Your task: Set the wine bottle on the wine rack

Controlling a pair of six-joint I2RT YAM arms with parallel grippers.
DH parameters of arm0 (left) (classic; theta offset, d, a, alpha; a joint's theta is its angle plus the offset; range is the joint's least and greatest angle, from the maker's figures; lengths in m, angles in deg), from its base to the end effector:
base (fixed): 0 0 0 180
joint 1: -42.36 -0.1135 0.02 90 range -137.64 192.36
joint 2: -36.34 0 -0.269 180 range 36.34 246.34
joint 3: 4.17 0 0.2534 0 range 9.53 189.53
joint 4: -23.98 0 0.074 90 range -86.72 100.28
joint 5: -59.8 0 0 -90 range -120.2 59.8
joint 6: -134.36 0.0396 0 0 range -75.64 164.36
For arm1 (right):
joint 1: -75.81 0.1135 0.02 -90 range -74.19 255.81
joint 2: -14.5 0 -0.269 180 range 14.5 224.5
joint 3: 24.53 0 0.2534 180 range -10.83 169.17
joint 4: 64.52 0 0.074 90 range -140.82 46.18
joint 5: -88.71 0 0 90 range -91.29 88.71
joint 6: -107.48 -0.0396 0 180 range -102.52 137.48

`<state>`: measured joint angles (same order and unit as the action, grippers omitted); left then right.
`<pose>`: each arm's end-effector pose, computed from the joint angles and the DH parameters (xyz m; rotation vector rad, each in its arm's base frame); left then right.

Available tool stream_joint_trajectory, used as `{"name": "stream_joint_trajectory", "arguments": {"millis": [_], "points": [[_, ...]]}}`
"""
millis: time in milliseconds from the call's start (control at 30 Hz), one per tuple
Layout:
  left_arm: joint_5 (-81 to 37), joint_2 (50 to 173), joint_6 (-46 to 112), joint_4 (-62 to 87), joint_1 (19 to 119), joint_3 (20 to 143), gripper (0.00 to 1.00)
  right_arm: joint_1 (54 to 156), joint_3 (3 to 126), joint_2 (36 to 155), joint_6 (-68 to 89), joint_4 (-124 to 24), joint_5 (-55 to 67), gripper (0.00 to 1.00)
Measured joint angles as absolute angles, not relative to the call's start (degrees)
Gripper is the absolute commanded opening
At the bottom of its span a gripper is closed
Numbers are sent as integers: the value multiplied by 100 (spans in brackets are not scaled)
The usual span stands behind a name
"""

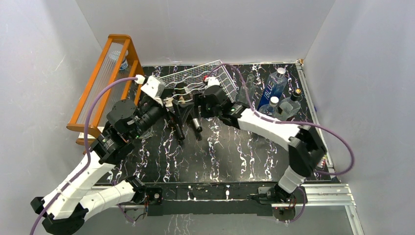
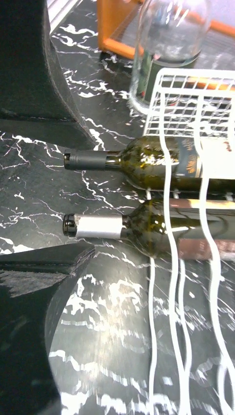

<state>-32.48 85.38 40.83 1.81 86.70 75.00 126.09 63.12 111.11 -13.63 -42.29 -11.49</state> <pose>0.1265 -0.1214 0.4596 0.4793 1.3845 -0.6565 0.2597 0.3016 0.2827 -0.2541 2.1615 0.6517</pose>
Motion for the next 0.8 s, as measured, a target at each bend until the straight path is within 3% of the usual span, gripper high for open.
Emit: {"name": "stream_joint_trajectory", "arguments": {"millis": [400,800], "points": [[-3065,8330,4031,509,8670,7555,98,12391,6251,8832,-922,-3477,-3035,79],[-3074,8610,3399,872,8670,6897,98,11307,7429,9247,-786,-2174,-4132,79]]}}
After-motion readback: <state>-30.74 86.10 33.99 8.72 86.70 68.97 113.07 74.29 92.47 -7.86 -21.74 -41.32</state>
